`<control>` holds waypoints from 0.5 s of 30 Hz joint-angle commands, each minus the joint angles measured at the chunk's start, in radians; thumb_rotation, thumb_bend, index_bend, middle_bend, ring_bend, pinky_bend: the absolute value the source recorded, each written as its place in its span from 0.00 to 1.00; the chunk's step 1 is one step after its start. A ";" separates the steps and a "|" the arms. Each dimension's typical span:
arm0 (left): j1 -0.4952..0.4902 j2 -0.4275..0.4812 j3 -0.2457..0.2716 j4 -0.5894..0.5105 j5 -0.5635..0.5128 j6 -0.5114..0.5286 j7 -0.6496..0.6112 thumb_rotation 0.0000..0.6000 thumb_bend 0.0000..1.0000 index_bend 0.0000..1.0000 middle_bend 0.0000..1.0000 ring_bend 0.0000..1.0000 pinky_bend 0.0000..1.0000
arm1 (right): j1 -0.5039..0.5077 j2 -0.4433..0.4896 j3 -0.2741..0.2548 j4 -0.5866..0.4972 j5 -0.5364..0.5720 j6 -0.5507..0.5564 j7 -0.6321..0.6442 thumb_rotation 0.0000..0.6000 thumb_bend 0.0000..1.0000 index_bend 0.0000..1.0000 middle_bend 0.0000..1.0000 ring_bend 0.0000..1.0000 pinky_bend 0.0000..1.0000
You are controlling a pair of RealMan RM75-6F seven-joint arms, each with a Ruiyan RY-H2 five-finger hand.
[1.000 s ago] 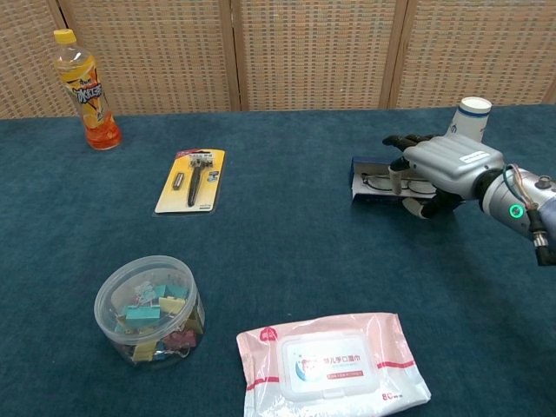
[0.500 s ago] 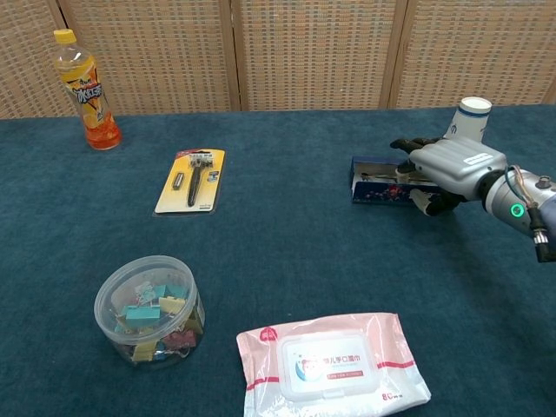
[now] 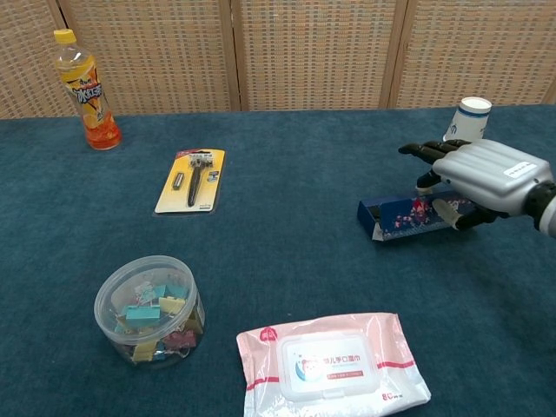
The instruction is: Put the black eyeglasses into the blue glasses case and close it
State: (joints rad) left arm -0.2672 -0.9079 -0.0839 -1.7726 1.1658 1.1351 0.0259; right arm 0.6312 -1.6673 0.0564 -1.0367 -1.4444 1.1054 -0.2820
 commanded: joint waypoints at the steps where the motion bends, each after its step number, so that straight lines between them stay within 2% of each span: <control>1: 0.000 0.000 0.000 -0.001 0.001 0.000 0.001 1.00 0.00 0.00 0.00 0.00 0.00 | -0.021 0.031 -0.027 -0.036 -0.033 0.028 0.007 1.00 0.67 0.71 0.00 0.00 0.11; 4: -0.001 0.000 0.001 -0.003 -0.002 -0.002 0.003 1.00 0.00 0.00 0.00 0.00 0.00 | -0.045 0.082 -0.067 -0.092 -0.088 0.070 0.007 1.00 0.67 0.71 0.00 0.00 0.11; 8: -0.003 0.000 0.001 -0.004 -0.005 -0.006 0.008 1.00 0.00 0.00 0.00 0.00 0.00 | -0.056 0.137 -0.090 -0.155 -0.132 0.095 -0.011 1.00 0.67 0.71 0.00 0.00 0.11; 15: -0.006 -0.001 0.003 -0.007 -0.009 -0.009 0.018 1.00 0.00 0.00 0.00 0.00 0.00 | -0.029 0.164 -0.082 -0.170 -0.157 0.057 -0.059 1.00 0.67 0.71 0.00 0.00 0.11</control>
State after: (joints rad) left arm -0.2730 -0.9084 -0.0810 -1.7798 1.1572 1.1262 0.0440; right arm 0.5899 -1.5053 -0.0312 -1.2100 -1.6000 1.1820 -0.3318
